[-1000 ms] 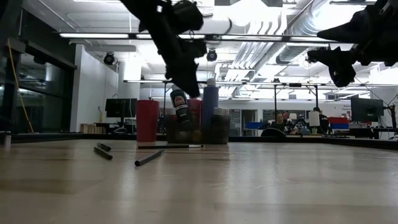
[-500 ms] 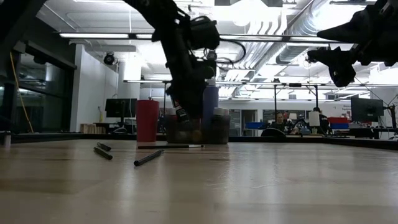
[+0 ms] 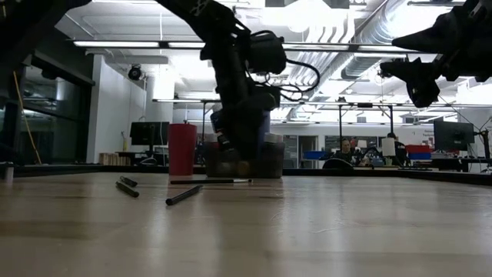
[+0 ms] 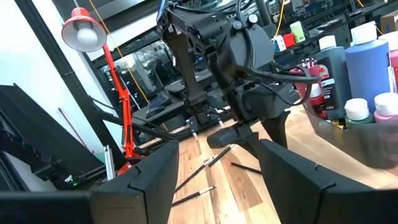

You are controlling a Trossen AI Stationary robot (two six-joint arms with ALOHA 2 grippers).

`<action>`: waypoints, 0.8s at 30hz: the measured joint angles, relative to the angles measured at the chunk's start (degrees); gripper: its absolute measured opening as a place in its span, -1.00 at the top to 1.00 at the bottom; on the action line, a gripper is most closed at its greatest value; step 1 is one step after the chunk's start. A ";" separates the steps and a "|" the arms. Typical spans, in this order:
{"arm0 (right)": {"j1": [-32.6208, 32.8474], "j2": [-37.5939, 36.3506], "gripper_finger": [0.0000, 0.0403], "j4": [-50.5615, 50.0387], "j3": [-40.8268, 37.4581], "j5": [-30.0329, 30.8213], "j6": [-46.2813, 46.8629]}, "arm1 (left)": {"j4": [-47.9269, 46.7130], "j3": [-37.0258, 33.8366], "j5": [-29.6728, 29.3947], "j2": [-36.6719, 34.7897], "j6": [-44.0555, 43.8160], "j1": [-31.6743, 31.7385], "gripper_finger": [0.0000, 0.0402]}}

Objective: Pick & Place Paint Supplies
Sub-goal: Put the black paint brush into the pink cup

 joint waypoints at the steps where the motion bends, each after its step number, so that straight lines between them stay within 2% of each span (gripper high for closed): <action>1: 0.00 0.00 -0.06 -0.01 0.00 0.00 0.00 | -1.19 0.76 -0.14 0.50 0.37 -0.11 0.08; 5: 0.00 0.00 -0.06 -0.01 0.00 0.00 0.00 | -4.97 3.57 -0.88 3.21 1.73 -0.18 0.08; 18: 0.00 0.00 -0.06 -0.03 -0.02 0.00 0.00 | -6.48 7.57 -0.77 8.72 4.53 -0.56 0.09; 24: 0.00 0.00 -0.06 -0.01 -0.02 0.02 0.02 | -7.17 7.79 -0.79 9.90 4.98 -1.22 0.33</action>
